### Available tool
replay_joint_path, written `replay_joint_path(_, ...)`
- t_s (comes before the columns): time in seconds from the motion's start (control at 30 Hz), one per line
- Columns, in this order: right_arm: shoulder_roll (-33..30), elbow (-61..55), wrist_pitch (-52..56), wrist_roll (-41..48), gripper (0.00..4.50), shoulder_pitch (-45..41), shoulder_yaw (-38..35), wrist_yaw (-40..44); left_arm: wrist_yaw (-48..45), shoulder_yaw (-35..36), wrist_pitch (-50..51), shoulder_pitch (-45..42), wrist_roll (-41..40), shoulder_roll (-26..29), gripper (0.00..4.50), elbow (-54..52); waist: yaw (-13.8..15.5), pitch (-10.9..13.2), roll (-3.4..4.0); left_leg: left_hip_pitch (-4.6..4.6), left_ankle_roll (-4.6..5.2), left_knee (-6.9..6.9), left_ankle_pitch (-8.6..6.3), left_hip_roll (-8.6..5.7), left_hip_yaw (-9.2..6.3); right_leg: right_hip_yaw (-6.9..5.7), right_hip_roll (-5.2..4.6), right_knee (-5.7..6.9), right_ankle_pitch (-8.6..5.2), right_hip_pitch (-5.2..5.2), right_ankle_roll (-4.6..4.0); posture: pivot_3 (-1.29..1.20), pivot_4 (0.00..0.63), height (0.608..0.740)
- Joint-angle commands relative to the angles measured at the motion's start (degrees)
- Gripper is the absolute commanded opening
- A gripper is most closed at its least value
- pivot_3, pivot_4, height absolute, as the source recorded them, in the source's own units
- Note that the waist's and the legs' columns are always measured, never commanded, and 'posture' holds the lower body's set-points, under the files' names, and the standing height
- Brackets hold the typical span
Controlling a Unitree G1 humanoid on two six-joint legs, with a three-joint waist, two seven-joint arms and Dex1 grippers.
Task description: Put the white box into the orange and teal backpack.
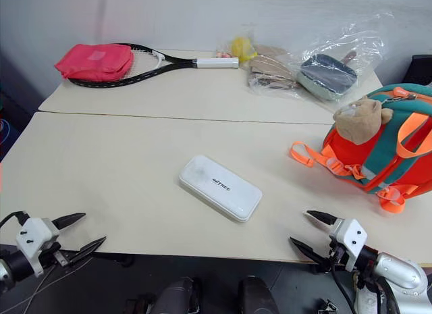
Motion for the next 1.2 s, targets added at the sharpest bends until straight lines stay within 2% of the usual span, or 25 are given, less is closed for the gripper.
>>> replay_joint_path(0.03,-0.23,-1.82,-1.23,1.34,4.49,1.16,-2.55,-0.12,-0.43,1.48,0.31,-0.29,-2.86,-0.12,4.46,-2.07,0.01,0.0,0.0,0.0,0.0,0.0,0.0,0.0,0.0,0.0,0.0,0.0,0.0,0.0,0.0,0.0,0.15,0.74)
replay_joint_path(0.1,-0.75,-2.43,0.47,1.95,4.49,1.7,-2.14,0.63,-0.2,1.89,2.83,-2.34,-6.71,-0.5,4.46,-3.98,0.01,0.0,0.0,0.0,0.0,0.01,0.0,0.0,0.0,0.0,0.0,0.0,0.0,0.01,0.0,0.0,0.15,0.74)
replay_joint_path(0.17,-0.88,-3.5,1.65,3.07,4.49,2.13,-1.5,1.87,1.87,0.69,9.5,-6.0,-8.28,1.55,4.46,-6.12,0.17,-0.01,-0.03,0.0,0.0,0.03,0.0,0.01,-0.01,-0.01,0.0,0.03,0.0,0.01,0.0,0.0,0.15,0.74)
replay_joint_path(0.23,-1.09,-6.03,4.27,4.56,4.49,2.91,-0.85,2.53,0.63,-4.74,15.46,-11.17,-6.1,6.39,4.46,-7.82,0.57,-0.04,-0.06,0.0,-0.02,0.07,0.04,0.0,-0.16,-0.12,0.0,0.08,0.0,0.06,0.0,0.0,0.15,0.74)
replay_joint_path(0.3,-1.56,-8.42,7.66,5.7,4.49,3.76,-0.3,2.73,-1.27,-9.5,15.62,-14.88,-2.72,9.9,4.46,-7.62,0.3,-0.1,0.06,-0.01,-0.05,0.06,0.11,0.0,-0.21,-0.18,-0.01,0.12,0.0,0.09,-0.01,0.0,0.15,0.74)
replay_joint_path(0.33,-1.72,-9.6,8.78,6.16,4.31,3.93,0.25,3.22,-0.51,-12.76,15.47,-19.36,-0.48,10.36,4.29,-6.18,0.22,-0.14,0.12,0.0,-0.05,0.05,0.11,-0.03,-0.19,-0.17,-0.04,0.13,0.0,0.1,-0.01,0.0,0.15,0.74)
replay_joint_path(0.4,-2.33,-12.43,11.75,6.54,3.92,3.67,2.06,3.49,2.44,-19.24,16.59,-33.04,1.91,7.0,3.89,-1.35,0.34,-0.21,0.27,-0.01,-0.05,0.03,0.08,-0.05,-0.18,-0.17,-0.04,0.08,0.0,0.11,-0.01,0.0,0.15,0.74)
replay_joint_path(0.47,-2.33,-14.04,12.56,5.59,3.26,2.84,2.9,2.46,3.89,-22.83,17.69,-41.73,3.31,3.9,3.29,2.63,1.13,-0.15,0.16,-0.04,0.01,0.07,0.13,-0.07,-0.2,-0.25,-0.02,0.16,0.0,0.09,-0.01,0.0,0.15,0.74)
replay_joint_path(0.63,-1.58,-15.72,14.76,-0.09,1.51,-0.7,6.47,-2.82,6.49,-33.12,17.69,-55.27,12.19,-2.44,1.75,16.01,0.13,-0.18,0.08,-0.07,-0.19,0.23,0.16,-0.04,-0.11,-0.17,0.08,0.4,0.01,-0.05,0.04,0.0,0.15,0.74)
replay_joint_path(0.8,-1.0,-14.59,17.86,-4.45,0.0,-5.02,8.94,-7.85,8.8,-37.42,16.96,-61.09,17.08,-7.04,0.22,24.0,0.14,-0.16,0.05,-0.13,-0.39,0.37,0.29,-0.02,-0.02,-0.1,0.1,0.48,0.01,-0.15,0.05,0.0,0.15,0.74)
replay_joint_path(0.83,-0.82,-14.29,19.28,-4.94,0.0,-6.61,9.61,-8.78,9.33,-37.81,16.73,-62.18,17.19,-8.68,0.03,25.18,0.24,-0.14,0.02,-0.13,-0.39,0.37,0.29,-0.01,-0.01,-0.08,0.1,0.49,0.01,-0.15,0.05,0.0,0.15,0.74)
replay_joint_path(0.97,0.79,-14.75,22.16,-6.33,0.0,-11.23,12.73,-10.85,8.37,-38.14,16.3,-63.04,16.31,-12.3,0.03,26.07,0.4,-0.12,-0.02,-0.16,-0.4,0.56,0.3,0.0,-0.03,-0.09,0.08,0.63,0.01,-0.16,0.05,0.0,0.15,0.74)
replay_joint_path(1.2,3.23,-13.79,22.77,-7.74,0.0,-17.15,15.0,-13.05,2.77,-39.51,16.09,-57.77,15.99,-10.27,0.03,18.01,0.22,-0.12,-0.01,-0.18,-0.47,0.59,0.33,0.03,-0.03,-0.08,0.1,0.67,0.0,-0.21,0.04,0.0,0.15,0.74)
